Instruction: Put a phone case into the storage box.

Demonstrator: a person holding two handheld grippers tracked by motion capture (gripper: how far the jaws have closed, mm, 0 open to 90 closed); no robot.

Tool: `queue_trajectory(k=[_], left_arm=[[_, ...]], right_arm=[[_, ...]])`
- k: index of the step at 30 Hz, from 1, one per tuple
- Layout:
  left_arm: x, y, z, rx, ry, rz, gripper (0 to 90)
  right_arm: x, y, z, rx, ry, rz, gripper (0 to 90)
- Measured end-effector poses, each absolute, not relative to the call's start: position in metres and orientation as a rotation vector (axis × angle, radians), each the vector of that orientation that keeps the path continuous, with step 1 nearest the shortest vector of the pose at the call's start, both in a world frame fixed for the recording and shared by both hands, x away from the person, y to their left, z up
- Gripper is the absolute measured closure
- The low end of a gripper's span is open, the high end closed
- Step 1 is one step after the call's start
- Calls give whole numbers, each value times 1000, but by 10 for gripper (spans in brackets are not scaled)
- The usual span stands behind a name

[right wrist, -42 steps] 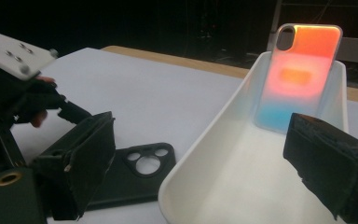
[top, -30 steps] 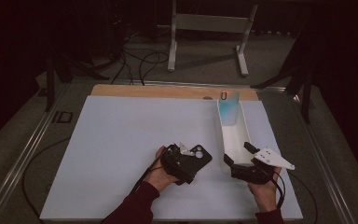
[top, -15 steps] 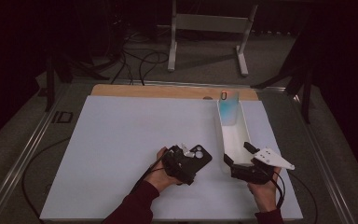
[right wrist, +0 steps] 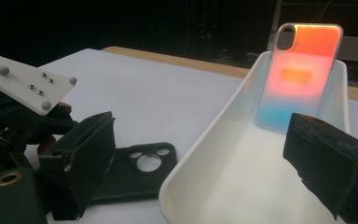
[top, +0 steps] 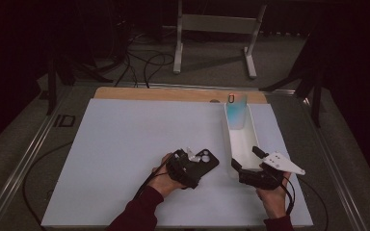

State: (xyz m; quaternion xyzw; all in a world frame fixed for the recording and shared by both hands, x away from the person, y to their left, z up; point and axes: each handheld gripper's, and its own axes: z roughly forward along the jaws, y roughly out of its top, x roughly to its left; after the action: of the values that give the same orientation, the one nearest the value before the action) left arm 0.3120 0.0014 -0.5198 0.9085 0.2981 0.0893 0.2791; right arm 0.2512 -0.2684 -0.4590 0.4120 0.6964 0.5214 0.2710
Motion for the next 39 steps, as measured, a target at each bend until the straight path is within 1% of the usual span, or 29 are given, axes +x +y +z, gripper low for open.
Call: queue_trajectory(k=[11,23,39], left_arm=[[318,19,-502,2331,846,273,159],[317,29,-480,2249,808,318,157],[313,11,-453,2183,685,354,155]], right_arm=[[252,-269,-457,1127,1878,1405,89],[258,-272,-451,1179,1924,1419,90],[269,-267,-439,1200,1980,1422,90]])
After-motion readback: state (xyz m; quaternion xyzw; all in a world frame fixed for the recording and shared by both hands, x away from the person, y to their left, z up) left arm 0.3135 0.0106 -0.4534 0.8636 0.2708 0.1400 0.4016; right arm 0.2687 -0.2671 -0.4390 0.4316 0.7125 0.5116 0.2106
